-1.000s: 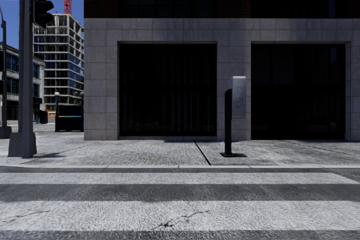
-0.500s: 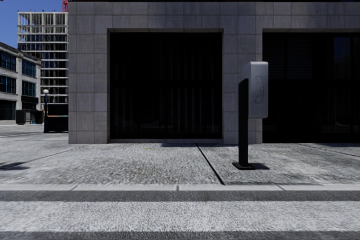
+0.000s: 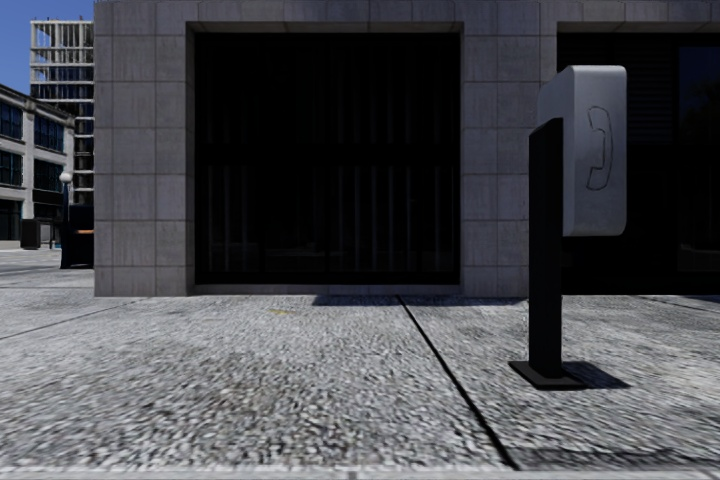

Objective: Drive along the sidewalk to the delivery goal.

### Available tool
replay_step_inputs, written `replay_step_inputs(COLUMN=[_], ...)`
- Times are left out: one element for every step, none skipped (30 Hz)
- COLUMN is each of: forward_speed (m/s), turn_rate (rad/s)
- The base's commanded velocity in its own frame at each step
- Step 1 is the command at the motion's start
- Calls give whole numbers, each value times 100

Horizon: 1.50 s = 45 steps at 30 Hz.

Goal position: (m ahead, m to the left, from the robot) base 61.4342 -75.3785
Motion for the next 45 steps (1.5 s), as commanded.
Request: replay_step_inputs(forward_speed=[200, 200, 200, 200, 200, 200, 200, 200, 200, 197, 180, 180, 163, 151, 143, 141, 141, 141, 139, 138, 138, 137, 137, 137, 137, 137, 137, 136, 136, 134, 134, 134, 133, 133, 133, 133, 133, 132, 132, 132, 130, 124, 120, 119, 119], turn_rate=[0, 0, 0, 0, 0, 0, 0, 0, 0, 0, 0, 0, 0, 0, 0, 0, 0, 0, 0, 0, 0, 0, 0, 0, -5, -5, -9, -10, -16, -28, -28, -39, -42, -46, -46, -57, -64, -67, -68, -68, -70, -71, -71, -71, -71])
